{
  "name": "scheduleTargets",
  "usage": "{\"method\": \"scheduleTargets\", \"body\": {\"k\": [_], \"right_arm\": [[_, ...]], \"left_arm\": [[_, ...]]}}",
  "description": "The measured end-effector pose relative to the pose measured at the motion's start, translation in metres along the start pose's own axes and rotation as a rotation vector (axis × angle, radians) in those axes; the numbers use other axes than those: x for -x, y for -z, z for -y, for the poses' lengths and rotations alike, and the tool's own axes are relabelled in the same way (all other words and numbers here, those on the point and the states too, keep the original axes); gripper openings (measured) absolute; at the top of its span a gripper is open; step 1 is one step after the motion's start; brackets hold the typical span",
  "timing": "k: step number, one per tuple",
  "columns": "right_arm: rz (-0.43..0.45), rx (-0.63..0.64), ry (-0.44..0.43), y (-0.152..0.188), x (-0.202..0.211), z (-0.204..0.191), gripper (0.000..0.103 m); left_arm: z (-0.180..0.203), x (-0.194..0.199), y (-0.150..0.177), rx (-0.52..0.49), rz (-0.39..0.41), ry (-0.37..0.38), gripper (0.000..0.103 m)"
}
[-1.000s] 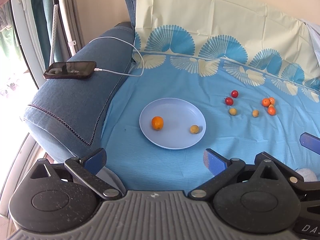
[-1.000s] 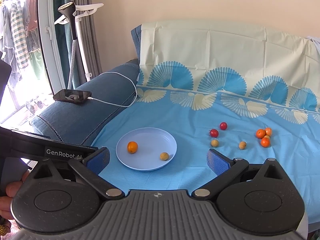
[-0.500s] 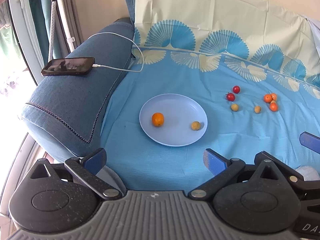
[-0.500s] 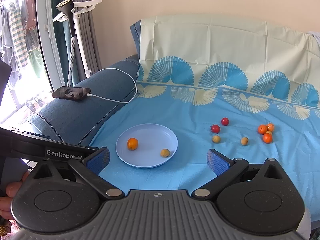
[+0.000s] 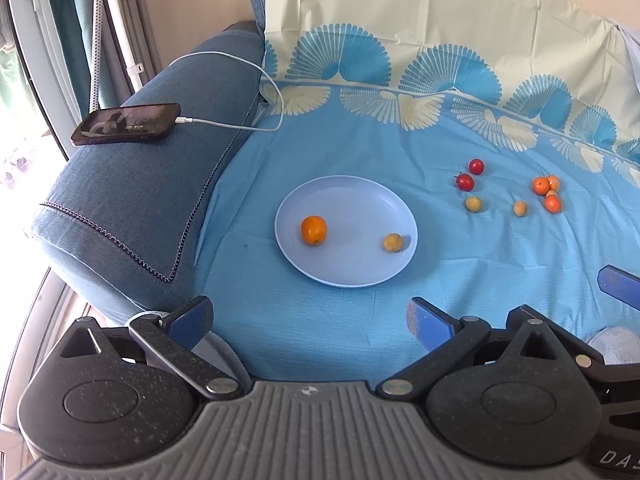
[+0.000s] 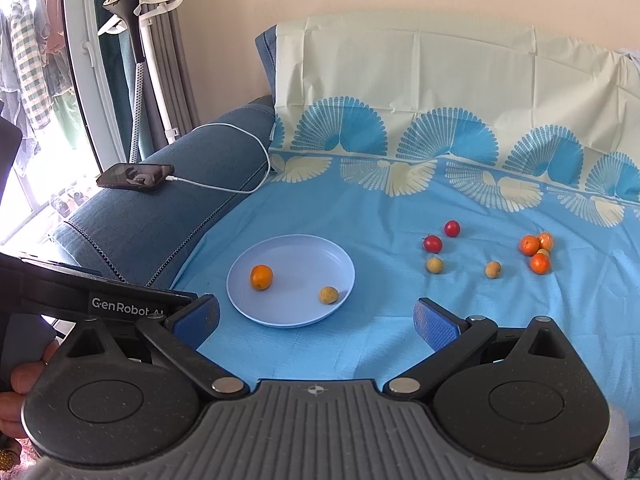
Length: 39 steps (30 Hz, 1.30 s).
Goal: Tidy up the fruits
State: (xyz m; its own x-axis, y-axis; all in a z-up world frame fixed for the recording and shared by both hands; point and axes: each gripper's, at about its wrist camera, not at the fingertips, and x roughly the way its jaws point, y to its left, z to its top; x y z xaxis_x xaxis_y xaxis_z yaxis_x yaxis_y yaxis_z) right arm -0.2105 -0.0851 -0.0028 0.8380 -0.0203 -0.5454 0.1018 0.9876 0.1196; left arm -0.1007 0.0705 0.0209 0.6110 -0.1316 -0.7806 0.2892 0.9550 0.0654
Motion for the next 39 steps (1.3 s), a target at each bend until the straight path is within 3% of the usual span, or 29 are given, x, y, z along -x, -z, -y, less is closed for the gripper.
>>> {"method": "scheduleTargets", "body": {"k": [22,27,34,39], "right_arm": [[-0.089,-0.143,0.04,0.009,-0.037,0.049,0.102],[-0.109,-0.214,0.078,0.01,-0.047,0.079,0.102],[-0.122,-0.324,0.221,0.007,-0.068,0.146,0.102],[-0.131,-0.385,0.276,0.009,-0.082,0.189,0.102]], "left_arm": [[0.034,-0.038,-0.02,-0.067,-0.083,-0.001,0.103],[0.059,-0.053,-0.032,-0.101,-0.104,0.019,0.103],[0.112,-0.079,-0.055,-0.174,-0.118,0.044,0.103],[0.154,-0.101,-0.071,-0.212,-0.127,0.066,0.103]]}}
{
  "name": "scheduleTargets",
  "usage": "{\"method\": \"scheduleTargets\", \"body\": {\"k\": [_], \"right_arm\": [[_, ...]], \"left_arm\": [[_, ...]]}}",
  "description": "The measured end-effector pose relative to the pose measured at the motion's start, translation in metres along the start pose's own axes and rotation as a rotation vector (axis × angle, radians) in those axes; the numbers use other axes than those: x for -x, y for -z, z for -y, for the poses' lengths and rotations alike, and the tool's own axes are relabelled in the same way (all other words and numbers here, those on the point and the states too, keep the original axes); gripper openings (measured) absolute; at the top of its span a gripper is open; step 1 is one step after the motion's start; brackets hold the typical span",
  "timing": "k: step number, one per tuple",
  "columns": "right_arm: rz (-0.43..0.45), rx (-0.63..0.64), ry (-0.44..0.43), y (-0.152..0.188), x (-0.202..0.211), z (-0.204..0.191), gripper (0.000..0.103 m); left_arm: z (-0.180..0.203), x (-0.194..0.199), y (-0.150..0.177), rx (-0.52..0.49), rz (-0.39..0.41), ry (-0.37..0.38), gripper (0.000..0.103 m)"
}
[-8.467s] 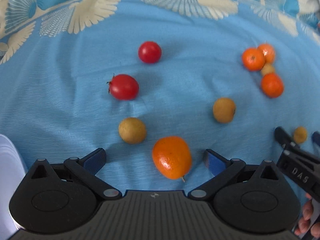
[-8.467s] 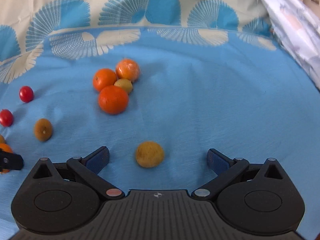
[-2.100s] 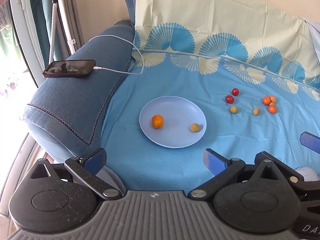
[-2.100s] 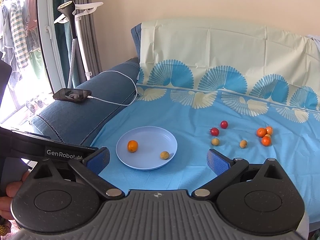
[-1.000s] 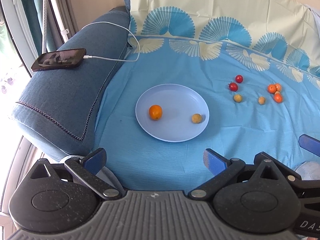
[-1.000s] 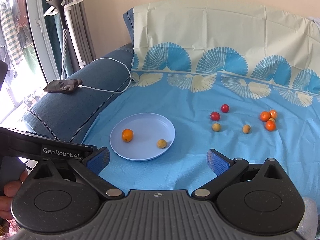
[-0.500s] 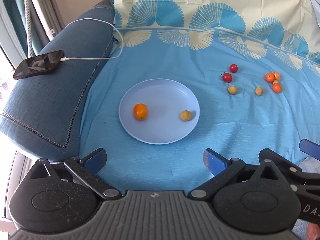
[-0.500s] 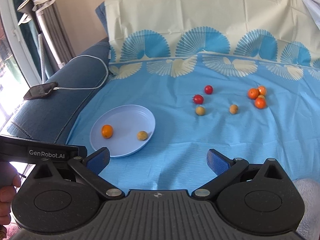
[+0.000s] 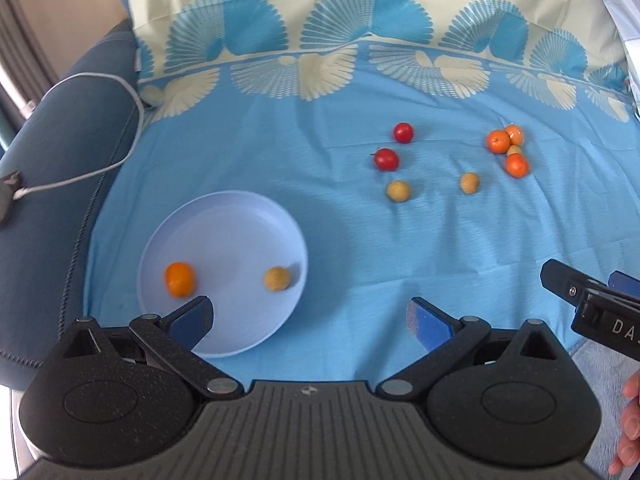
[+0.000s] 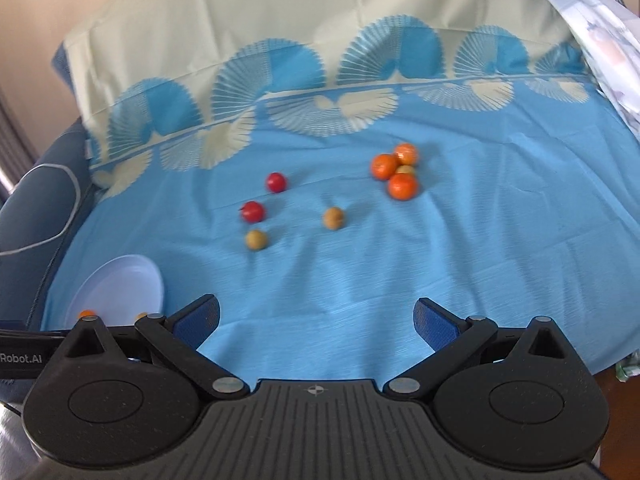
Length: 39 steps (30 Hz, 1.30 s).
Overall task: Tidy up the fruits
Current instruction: 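Grasp a yellow-brown fruit with the left gripper while the right gripper grasps a large mandarin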
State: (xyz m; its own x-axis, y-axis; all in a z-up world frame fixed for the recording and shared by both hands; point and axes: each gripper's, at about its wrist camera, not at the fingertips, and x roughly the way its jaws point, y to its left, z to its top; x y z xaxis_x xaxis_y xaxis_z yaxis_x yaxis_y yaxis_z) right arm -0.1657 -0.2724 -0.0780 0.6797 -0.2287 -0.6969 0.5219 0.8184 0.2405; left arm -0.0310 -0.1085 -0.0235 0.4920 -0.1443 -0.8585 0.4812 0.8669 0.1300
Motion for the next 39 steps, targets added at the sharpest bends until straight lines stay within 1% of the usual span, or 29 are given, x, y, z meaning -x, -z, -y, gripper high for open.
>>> {"method": "scheduleTargets", "body": {"k": [8,11,15,20,25,27,29,31,33,34,39], "right_arm": [[-0.023,-0.049,0.057,-0.018,-0.04,0.043,0.102],[-0.026,-0.062,0.073,-0.026,-0.057,0.058,0.102],[-0.003,-0.071,0.1,-0.037,-0.082,0.076,0.102],[0.046,-0.018,0.144,-0.053,-0.123,0.088,0.102],[0.054,0.034,0.184,-0.07,-0.176,0.095,0.102],[0.052,0.048,0.183,-0.076,-0.196,0.095,0.102],[0.039,0.07,0.182,-0.082,-0.214,0.094,0.102],[0.038,0.095,0.175,-0.083,-0.229,0.092,0.102],[0.014,0.135,0.185,-0.081,-0.244,0.087,0.102],[0.05,0.149,0.185,-0.078,-0.244,0.085,0.102],[0.051,0.149,0.179,-0.079,-0.244,0.086,0.102]], "left_arm": [[0.046,-0.06,-0.035,-0.047,-0.055,0.008,0.103],[0.054,-0.086,-0.046,-0.038,-0.076,0.021,0.103],[0.059,-0.124,-0.062,-0.007,-0.099,0.007,0.103],[0.065,-0.167,-0.083,0.001,-0.127,-0.002,0.103],[0.075,-0.212,-0.101,-0.018,-0.134,-0.009,0.103],[0.076,-0.227,-0.105,-0.023,-0.136,-0.009,0.103],[0.073,-0.232,-0.108,-0.004,-0.119,0.026,0.103],[0.071,-0.236,-0.111,0.005,-0.127,0.045,0.103],[0.069,-0.237,-0.111,0.015,-0.132,0.058,0.103],[0.069,-0.237,-0.11,0.017,-0.131,0.062,0.103],[0.071,-0.236,-0.109,0.011,-0.125,0.053,0.103]]}}
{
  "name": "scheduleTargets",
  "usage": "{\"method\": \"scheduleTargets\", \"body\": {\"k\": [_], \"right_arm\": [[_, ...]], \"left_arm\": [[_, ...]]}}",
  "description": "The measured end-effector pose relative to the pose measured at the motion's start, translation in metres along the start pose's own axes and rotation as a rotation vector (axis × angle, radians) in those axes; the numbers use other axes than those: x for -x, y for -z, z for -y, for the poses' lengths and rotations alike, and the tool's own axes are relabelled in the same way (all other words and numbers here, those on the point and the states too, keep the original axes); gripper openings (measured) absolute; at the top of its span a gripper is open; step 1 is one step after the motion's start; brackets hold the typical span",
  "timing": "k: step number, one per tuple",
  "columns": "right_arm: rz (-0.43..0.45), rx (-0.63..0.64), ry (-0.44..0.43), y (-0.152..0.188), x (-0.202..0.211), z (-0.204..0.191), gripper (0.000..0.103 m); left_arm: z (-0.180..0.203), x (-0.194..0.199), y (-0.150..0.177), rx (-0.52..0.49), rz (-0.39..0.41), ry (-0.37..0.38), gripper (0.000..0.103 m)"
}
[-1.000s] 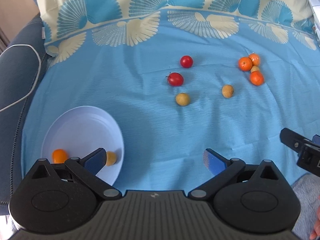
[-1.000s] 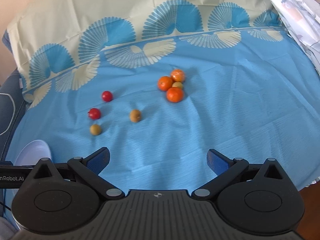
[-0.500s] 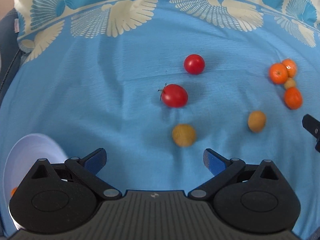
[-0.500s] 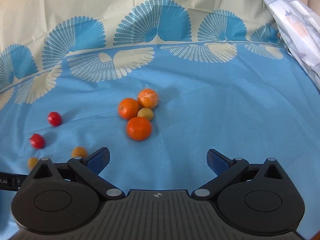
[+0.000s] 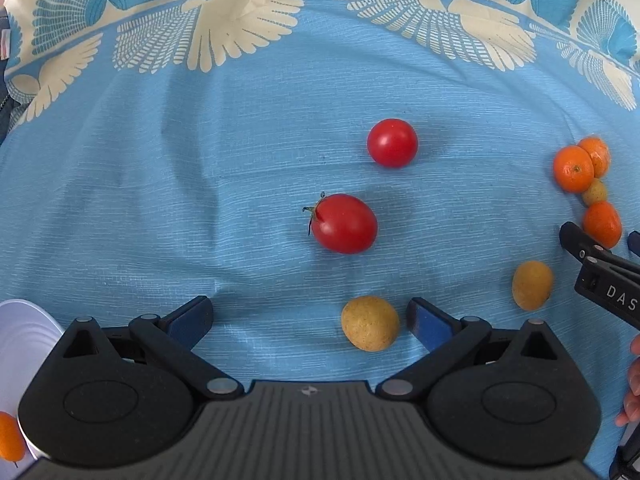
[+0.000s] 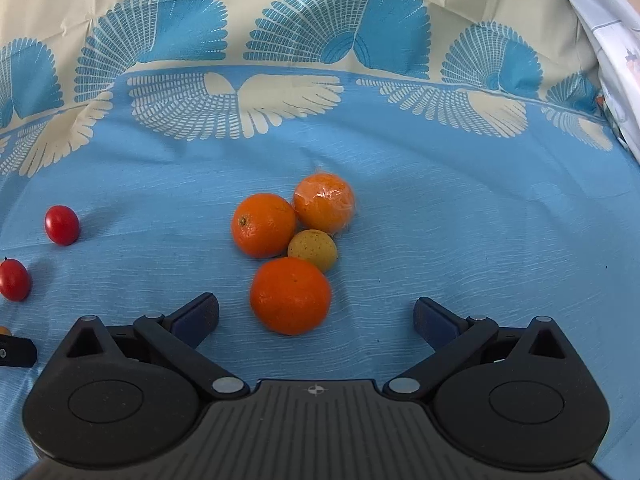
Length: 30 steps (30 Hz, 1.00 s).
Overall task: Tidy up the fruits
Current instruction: 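Grasp a yellow-brown fruit with the left gripper while the right gripper grasps a large mandarin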
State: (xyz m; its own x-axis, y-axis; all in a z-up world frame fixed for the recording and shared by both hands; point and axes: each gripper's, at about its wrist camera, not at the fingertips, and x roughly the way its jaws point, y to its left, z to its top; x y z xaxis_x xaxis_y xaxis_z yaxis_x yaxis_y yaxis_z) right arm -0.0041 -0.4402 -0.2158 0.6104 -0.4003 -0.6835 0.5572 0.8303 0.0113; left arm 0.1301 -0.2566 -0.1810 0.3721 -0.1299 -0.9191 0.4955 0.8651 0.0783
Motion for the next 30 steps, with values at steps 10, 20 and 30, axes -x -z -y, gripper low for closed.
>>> {"method": "scheduleTargets", "body": {"k": [10,20,30], "right_arm": [[-0.03,-0.019,-0.01,-0.003,0.027,0.002,0.038],[-0.003,-0.107,-0.069,0.017,0.129,0.005,0.038],[0.091,-0.071,-0.229,0.033,0.265,-0.039,0.038]], "left_arm": [[0.011,0.049,0.01,-0.046,0.032,0.029,0.029],[0.008,0.15,0.054,-0.093,0.12,0.006,0.029],[-0.043,0.252,0.114,-0.042,0.195,0.019,0.029]]}}
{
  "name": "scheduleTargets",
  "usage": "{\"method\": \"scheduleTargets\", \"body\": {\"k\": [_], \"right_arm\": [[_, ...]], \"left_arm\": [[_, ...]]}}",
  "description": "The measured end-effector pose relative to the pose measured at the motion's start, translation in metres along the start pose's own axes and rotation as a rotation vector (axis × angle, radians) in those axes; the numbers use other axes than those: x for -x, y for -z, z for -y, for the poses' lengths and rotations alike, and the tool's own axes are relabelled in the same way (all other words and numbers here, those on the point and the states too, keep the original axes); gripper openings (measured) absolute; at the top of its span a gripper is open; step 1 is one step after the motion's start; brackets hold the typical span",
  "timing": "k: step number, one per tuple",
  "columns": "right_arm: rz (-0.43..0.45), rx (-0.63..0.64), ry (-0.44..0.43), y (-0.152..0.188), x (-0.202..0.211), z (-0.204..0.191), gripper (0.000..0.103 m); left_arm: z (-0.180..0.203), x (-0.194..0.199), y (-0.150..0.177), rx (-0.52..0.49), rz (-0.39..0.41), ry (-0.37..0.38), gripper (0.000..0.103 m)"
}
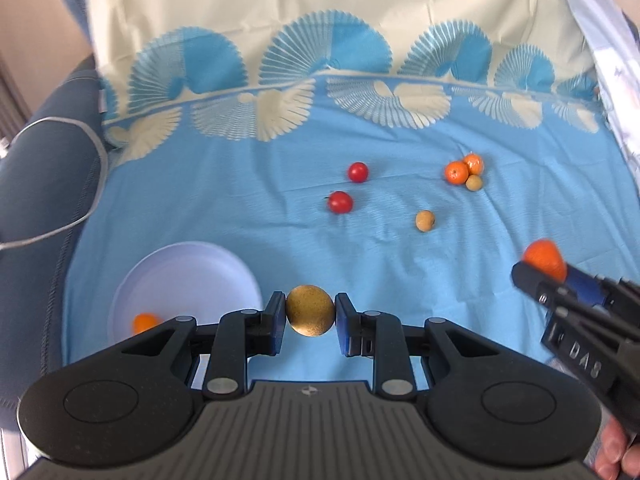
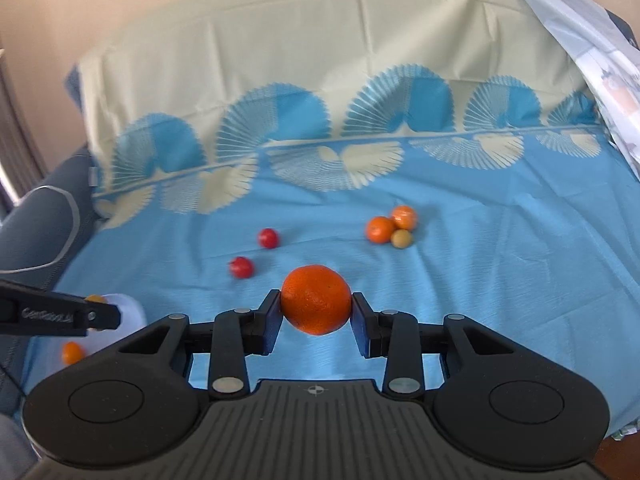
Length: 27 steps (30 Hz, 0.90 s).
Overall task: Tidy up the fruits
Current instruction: 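Grasp a yellow-brown fruit with the left gripper while the right gripper grasps a large mandarin, then carry both fruits over the blue plate and open both grippers to release them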
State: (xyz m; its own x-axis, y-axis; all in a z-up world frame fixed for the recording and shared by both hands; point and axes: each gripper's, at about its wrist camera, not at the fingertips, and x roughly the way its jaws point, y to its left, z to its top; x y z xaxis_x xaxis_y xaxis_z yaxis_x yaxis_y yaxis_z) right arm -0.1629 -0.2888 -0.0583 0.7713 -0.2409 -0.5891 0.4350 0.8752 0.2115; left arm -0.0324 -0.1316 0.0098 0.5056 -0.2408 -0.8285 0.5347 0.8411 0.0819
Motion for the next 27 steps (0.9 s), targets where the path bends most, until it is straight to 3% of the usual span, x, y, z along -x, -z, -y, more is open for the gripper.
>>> {"method": "scheduleTargets", "body": {"k": [13,20,27], "right_arm": [[0.007,0.17,-0.242,0.045,0.117,-0.113,0.038],[0.027,0.27,-0.255,0.057,0.147,-0.141,0.038],[0.028,0.288,-0.273,0.061,0.155,-0.149,0.038]], "left_arm": [[-0.09,0.107,0.085,0.128,0.089,-0.037,0.029],[-0.119,0.132,0.118,0.194,0.113,-0.048,0.029],[-0.129,0.138,0.128,0.226,0.114,-0.061,0.029]]}}
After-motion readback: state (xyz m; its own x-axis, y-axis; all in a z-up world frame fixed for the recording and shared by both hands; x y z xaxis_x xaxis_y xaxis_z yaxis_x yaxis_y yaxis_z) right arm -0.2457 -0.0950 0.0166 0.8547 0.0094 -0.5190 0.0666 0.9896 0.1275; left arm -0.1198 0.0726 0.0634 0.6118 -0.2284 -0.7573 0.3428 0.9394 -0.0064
